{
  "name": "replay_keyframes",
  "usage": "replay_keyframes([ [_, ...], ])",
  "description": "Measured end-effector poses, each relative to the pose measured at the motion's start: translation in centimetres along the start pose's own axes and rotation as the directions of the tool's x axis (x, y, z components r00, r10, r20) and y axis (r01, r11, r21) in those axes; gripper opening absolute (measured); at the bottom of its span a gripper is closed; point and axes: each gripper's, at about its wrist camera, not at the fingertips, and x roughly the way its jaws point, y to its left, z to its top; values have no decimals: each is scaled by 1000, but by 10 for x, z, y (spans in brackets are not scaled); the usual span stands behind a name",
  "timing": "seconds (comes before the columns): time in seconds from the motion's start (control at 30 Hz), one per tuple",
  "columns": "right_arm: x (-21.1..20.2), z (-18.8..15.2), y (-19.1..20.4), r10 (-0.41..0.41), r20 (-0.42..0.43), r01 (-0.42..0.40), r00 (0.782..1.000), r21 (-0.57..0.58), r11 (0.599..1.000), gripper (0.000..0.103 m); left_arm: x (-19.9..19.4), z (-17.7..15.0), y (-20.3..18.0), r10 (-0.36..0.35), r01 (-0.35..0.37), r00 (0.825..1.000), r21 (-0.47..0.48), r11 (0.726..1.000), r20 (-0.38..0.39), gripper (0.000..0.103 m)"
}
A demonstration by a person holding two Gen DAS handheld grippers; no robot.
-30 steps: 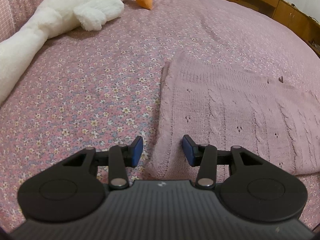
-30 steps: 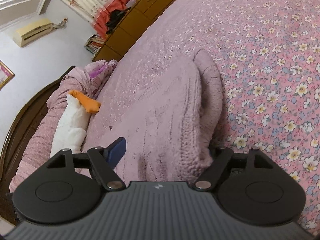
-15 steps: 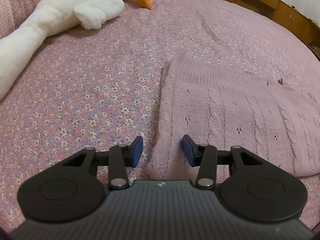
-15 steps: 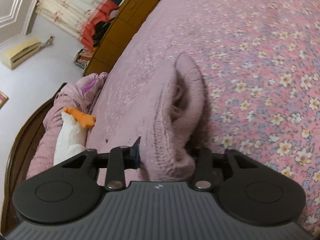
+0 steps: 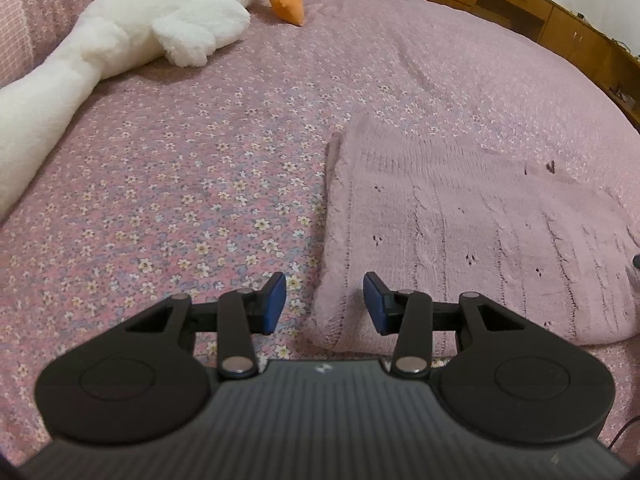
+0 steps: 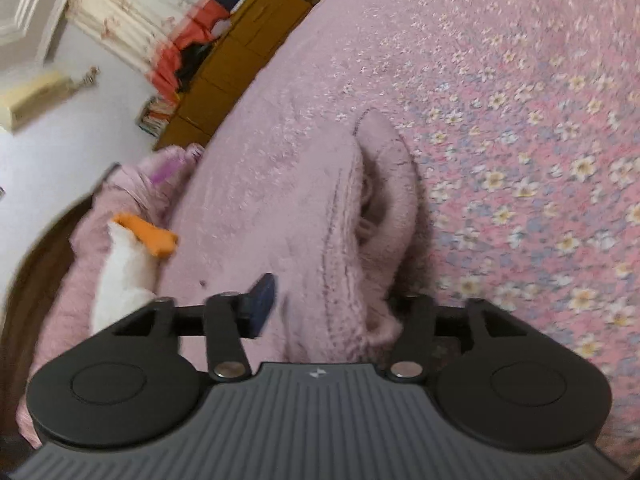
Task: Fold small clothes
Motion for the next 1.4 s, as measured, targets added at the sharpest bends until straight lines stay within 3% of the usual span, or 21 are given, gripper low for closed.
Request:
replay_keyframes([
  [0.07,3,3,0,32,1,-32,999,9,999,80,-3,-1,1,1,-1,1000,-11,1000,5,44],
  [0.17,10,1,6,14,41,-13,999,-9,1000,78,-5,-1,2,3,-3,1000,-13,1000,1,44],
  [0.27,15,0,10,-23,53,25,998,-44,999,62,-9,1,3,7,-7,1000,-6,1000,10,44],
  [0.33,18,2,13,-49,54,53,997,-67,996,41,-11,2,4,6,-6,1000,-1,1000,13,44],
  [0.4,14,4,16,-66,69,74,995,-118,990,32,-13,5,5,8,-8,1000,15,1000,17,44],
  [0.67,7,-3,86,-64,135,109,989,-360,926,30,-15,28,1,-26,25,1000,64,998,13,44],
  [0.9,7,-28,167,-31,121,92,992,-550,830,28,-21,38,-2,-48,44,997,83,996,52,44],
  [1.17,25,-64,257,47,4,-35,999,-604,796,28,-20,37,12,-72,70,996,44,997,55,44],
  [1.4,73,-132,296,8,-153,-114,988,-700,705,28,-22,35,31,-88,88,993,-3,996,75,45],
])
